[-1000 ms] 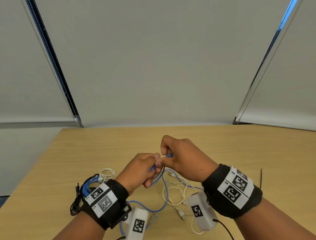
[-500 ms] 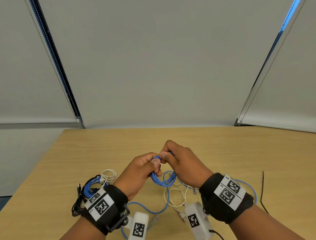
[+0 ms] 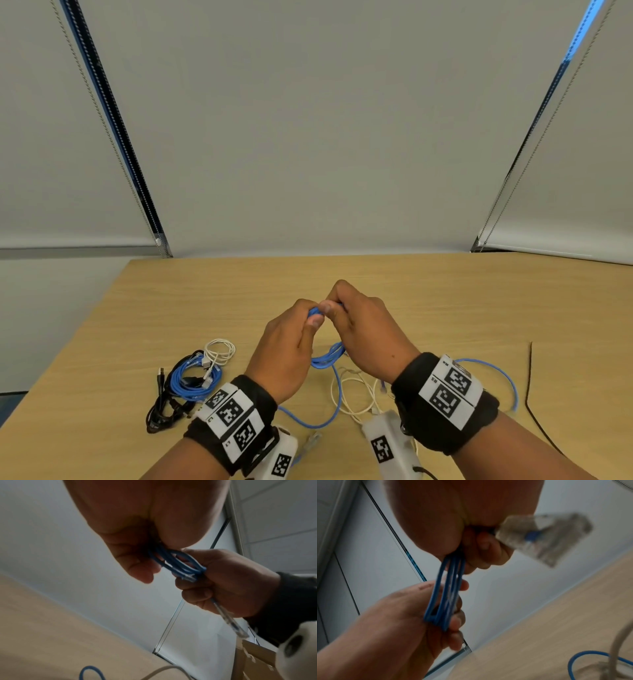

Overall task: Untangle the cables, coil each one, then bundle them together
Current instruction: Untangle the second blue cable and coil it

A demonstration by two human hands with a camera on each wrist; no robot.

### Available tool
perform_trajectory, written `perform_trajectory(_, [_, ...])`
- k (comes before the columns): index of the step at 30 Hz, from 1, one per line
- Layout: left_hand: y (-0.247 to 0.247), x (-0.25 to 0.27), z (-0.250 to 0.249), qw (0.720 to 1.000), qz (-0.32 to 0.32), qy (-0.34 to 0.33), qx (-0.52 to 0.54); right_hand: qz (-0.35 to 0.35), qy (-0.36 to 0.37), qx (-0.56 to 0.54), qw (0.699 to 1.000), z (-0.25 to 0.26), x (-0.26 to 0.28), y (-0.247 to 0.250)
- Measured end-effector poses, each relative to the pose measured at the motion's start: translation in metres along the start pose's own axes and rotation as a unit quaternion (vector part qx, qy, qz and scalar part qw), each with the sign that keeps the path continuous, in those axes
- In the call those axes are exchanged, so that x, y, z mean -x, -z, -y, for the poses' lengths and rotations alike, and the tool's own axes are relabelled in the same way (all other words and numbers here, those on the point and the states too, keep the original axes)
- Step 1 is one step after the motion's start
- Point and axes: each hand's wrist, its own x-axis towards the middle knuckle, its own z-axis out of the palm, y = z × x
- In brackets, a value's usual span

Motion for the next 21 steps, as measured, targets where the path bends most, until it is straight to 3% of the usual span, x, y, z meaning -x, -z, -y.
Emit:
perform_trajectory(2, [0.002, 0.002, 0.004, 0.999, 0.039, 0.018, 0.001, 0.031, -0.003, 0.015, 0.999, -0.004, -0.002, 0.007])
perform_trajectory(6, [0.008, 0.004, 0.004, 0.977, 0.184, 0.1, 0.04, 0.102, 0.005, 0.113, 0.988, -0.012, -0.002, 0.015])
perform_trajectory(11, [0.015, 0.004, 0.003, 0.947, 0.285, 0.107, 0.106, 0.074, -0.002, 0.089, 0.993, -0.014, -0.005, 0.023])
perform_trajectory(13, [0.016, 0.006, 0.001, 0.945, 0.263, 0.098, 0.166, 0.069, -0.017, 0.035, 0.997, -0.015, -0.008, 0.029])
perform_trajectory(16, [0.014, 0.003, -0.003, 0.95, 0.167, 0.108, 0.241, 0.061, -0.07, -0.083, 0.992, -0.02, -0.005, 0.031])
perform_trajectory(21, [0.006, -0.006, -0.008, 0.972, 0.015, 0.103, 0.209, 0.106, -0.167, -0.259, 0.945, -0.02, 0.009, 0.011])
